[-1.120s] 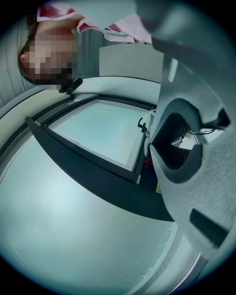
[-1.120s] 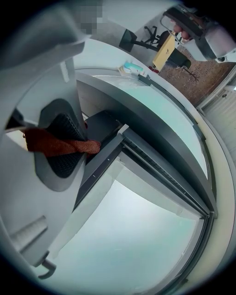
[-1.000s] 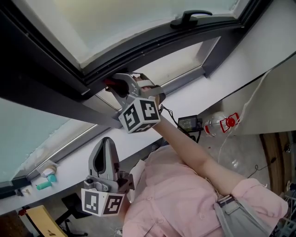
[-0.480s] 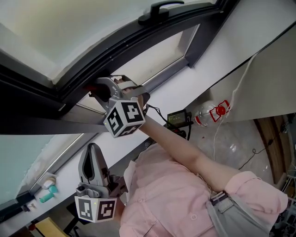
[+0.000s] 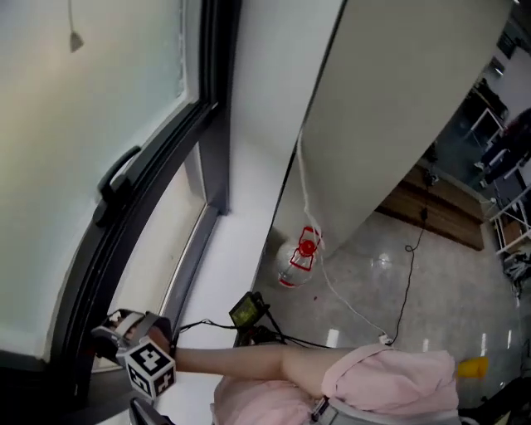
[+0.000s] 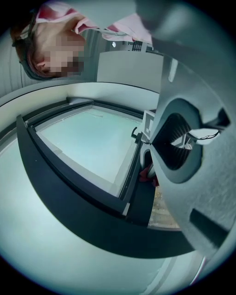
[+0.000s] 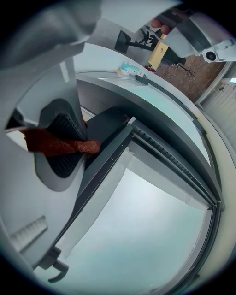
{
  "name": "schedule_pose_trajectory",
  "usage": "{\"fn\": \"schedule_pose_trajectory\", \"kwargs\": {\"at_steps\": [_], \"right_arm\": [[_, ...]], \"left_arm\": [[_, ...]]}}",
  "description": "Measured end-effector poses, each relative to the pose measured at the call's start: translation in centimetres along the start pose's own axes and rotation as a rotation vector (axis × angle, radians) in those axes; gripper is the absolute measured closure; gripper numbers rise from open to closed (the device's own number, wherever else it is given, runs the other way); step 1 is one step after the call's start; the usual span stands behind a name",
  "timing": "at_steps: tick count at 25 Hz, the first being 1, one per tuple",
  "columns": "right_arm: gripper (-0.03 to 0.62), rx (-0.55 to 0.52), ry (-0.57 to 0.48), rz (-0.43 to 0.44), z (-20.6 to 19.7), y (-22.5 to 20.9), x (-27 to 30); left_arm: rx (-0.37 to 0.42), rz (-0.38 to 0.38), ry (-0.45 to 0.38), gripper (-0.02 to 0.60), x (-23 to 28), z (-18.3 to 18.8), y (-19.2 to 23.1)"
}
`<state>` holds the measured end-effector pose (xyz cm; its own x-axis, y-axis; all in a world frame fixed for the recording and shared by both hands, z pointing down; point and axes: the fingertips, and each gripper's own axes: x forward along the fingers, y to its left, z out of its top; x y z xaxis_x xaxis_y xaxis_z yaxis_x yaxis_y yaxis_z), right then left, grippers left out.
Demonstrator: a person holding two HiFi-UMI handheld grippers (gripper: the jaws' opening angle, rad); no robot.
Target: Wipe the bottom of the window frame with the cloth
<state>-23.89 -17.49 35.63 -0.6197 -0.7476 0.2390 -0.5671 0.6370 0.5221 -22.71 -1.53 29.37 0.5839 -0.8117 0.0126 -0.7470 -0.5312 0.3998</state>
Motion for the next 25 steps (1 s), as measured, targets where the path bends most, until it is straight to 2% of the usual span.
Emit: {"fn": "schedule_pose_trajectory", "kwargs": {"at_steps": [3, 8, 13, 18, 25], "right_arm": [[0.528, -0.023, -0.011, 0.031, 0.9, 0.6, -0.4], [0.53, -0.088, 0.029, -0.04, -1.2, -2.3, -2.3], [0.529, -0.067, -0.016, -0.007, -0.1, -0.8, -2.7], [0.53, -0.069, -0.008, -0.029, -0.4, -1.3, -1.7], [0.53, -0.087, -0.024, -0.024, -0.6, -1.3, -2.0]], "left_arm": [[0.001, -0.057, -0.002, 0.588, 1.7, 0.1, -1.3], [0.003, -0.114, -0.002, 0.588, 3.5, 0.1, -3.1], [0.017, -0.012, -0.003, 0.588, 1.6, 0.2, -2.2], [0.032, 0.012, -0.04, 0.588, 1.1, 0.8, -0.8], [0.028, 0.079, -0.035, 0.588, 0.8, 0.0, -0.5]]}}
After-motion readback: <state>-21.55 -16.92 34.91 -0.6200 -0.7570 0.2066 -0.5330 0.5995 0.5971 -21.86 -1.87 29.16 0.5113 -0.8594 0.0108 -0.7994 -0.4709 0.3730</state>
